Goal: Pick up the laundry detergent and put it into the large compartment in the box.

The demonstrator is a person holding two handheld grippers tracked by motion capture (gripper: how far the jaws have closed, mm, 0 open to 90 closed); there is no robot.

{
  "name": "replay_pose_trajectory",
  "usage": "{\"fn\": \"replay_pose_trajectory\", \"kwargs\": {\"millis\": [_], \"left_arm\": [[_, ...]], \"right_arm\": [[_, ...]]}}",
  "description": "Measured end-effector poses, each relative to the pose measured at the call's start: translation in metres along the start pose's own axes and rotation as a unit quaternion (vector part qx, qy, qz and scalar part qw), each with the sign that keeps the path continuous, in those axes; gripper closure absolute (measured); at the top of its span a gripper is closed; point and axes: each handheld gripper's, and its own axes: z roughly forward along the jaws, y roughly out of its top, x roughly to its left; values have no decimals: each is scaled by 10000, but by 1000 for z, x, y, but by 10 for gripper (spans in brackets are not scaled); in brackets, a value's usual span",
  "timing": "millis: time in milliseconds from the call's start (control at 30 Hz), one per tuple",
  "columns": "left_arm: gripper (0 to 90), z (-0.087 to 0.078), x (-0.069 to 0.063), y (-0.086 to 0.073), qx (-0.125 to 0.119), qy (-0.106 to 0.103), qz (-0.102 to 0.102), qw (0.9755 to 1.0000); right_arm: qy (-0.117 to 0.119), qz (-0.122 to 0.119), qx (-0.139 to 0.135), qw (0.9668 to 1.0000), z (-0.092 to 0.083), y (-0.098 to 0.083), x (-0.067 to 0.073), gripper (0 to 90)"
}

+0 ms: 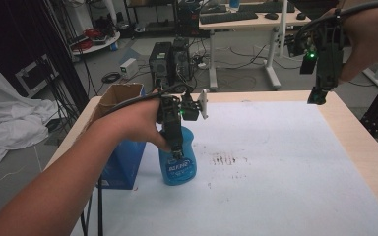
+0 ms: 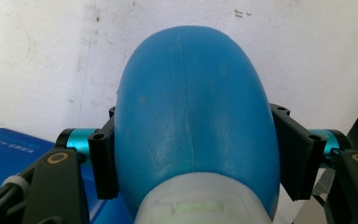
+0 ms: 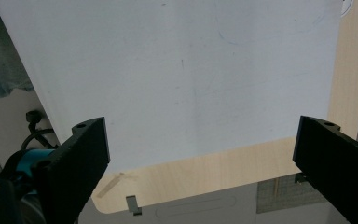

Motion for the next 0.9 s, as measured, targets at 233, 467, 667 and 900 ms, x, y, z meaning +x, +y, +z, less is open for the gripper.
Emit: {"fn": "replay_pose_trajectory", "kwargs": {"millis": [233, 467, 667, 900], "left_arm": [[346, 0, 1, 1, 21, 90, 26, 10000], [371, 0, 1, 2, 52, 112, -52, 9999], [375, -1, -1, 3, 75, 147, 23, 9999], [376, -20, -6, 0, 95, 63, 17, 9999]], "right_arm": [[4, 31, 10, 10000, 1, -1, 0, 27], [6, 23, 1, 10000, 1, -1, 0, 27], [4, 19, -1, 10000, 1, -1, 2, 27], [10, 9, -8, 10000, 1, -4, 2, 27]]}}
